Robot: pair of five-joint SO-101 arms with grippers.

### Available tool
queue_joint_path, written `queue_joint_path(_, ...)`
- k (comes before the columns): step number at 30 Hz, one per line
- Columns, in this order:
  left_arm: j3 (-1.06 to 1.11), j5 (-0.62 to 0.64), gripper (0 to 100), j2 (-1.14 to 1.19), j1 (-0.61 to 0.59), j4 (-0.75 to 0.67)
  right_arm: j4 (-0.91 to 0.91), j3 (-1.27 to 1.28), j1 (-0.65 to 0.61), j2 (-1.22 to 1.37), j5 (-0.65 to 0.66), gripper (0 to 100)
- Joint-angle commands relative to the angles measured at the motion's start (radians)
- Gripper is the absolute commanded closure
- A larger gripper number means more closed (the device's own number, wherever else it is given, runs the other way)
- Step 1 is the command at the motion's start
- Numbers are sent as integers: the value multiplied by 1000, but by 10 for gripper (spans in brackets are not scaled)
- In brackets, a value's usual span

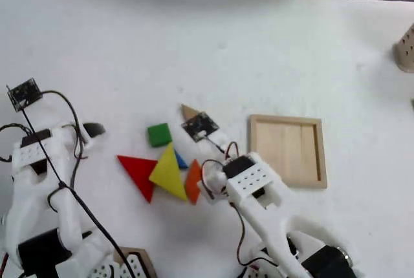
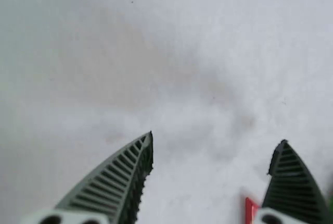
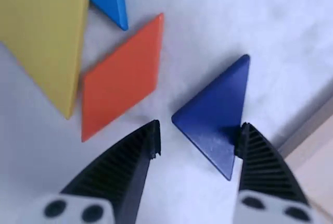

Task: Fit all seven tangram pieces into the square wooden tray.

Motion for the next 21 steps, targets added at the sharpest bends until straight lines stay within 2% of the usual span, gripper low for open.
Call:
queue_joint_path(1,-11,-31,650,-50,21,-26,-22,2,-5,-35,21,772)
queue_joint_path(6,-9,-35,650,-50,42,-26,-8,2,54,-35,25,772)
queue_joint_path(10,-9,-35,650,-50,45,-35,-19,-8,53,-35,18,772)
queue_joint_path(12,0,-35,650,-48,48,-61,-33,-18,33,-35,-34,771)
queue_joint_path(16,12,-35,650,-50,48,-107,-31,-37,-31,-33,-80,707)
queue_joint_path(21,14,-35,650,-50,48,-103,-31,-37,8,-33,-83,701)
